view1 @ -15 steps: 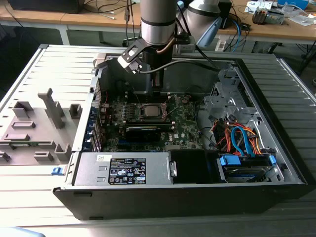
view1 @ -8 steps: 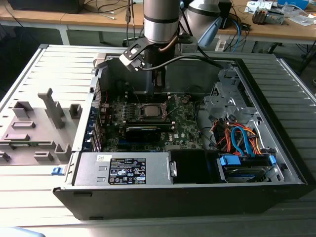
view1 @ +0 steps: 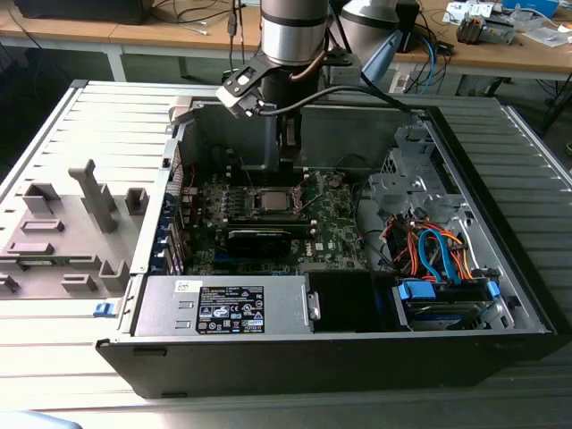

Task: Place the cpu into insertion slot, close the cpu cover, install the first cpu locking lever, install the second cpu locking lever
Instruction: 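Place the cpu into insertion slot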

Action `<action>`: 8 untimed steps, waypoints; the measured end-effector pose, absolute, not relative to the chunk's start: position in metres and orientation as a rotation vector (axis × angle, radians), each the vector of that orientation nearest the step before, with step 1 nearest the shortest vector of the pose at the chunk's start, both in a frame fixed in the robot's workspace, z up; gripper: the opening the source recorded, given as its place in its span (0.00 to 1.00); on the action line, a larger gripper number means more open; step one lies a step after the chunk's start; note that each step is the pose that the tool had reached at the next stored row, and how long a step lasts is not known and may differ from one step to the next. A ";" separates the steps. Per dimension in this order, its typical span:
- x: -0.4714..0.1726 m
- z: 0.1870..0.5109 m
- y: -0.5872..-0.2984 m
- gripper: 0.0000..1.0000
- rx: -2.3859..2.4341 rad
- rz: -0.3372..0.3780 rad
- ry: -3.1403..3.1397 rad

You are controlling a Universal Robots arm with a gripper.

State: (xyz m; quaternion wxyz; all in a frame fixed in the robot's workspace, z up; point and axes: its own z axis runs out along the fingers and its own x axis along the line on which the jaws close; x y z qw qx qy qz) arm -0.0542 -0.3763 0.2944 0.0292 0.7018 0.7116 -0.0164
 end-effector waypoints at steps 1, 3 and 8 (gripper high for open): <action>-0.054 0.297 -0.376 0.11 2.165 -0.050 2.195; -0.054 0.298 -0.376 0.11 2.165 -0.050 2.195; -0.054 0.298 -0.376 0.11 2.165 -0.050 2.195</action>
